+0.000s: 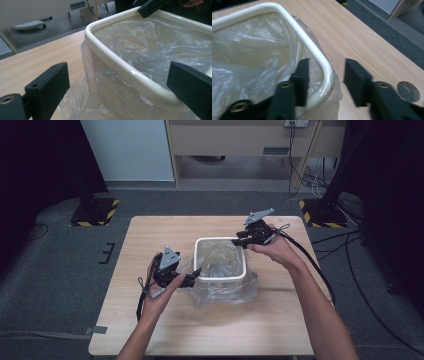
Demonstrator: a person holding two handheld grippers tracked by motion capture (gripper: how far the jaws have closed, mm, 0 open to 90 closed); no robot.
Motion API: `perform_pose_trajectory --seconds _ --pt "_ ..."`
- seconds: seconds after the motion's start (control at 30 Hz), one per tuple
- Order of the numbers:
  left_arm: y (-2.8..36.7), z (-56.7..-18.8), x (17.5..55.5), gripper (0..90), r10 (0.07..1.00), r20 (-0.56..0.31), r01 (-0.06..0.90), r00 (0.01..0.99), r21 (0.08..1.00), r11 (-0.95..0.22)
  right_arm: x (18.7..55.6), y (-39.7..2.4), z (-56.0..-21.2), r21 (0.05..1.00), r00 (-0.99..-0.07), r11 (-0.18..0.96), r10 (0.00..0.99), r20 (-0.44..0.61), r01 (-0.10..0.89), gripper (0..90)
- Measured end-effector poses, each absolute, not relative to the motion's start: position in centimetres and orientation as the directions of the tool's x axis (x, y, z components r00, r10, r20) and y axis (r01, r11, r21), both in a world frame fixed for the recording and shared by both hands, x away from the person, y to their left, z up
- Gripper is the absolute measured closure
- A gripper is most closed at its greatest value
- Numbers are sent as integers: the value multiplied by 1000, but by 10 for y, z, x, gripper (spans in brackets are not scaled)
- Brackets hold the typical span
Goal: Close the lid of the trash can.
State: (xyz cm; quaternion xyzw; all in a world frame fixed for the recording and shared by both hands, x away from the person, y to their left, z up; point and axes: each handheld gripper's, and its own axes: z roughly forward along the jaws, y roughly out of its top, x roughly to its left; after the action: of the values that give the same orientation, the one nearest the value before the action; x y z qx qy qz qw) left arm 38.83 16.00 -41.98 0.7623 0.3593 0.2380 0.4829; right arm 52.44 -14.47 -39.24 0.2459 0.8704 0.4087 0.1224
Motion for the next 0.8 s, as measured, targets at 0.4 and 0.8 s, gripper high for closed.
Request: perform_pose_trajectory --seconds 0.4,0.8 --pt "184 -407 390 35 841 19 331 540 914 -233 506 -186 -388 855 -769 392 639 14 340 63" --pt "231 -445 420 37 902 2 483 432 844 -233 492 -248 -459 824 -625 300 776 82 480 53"
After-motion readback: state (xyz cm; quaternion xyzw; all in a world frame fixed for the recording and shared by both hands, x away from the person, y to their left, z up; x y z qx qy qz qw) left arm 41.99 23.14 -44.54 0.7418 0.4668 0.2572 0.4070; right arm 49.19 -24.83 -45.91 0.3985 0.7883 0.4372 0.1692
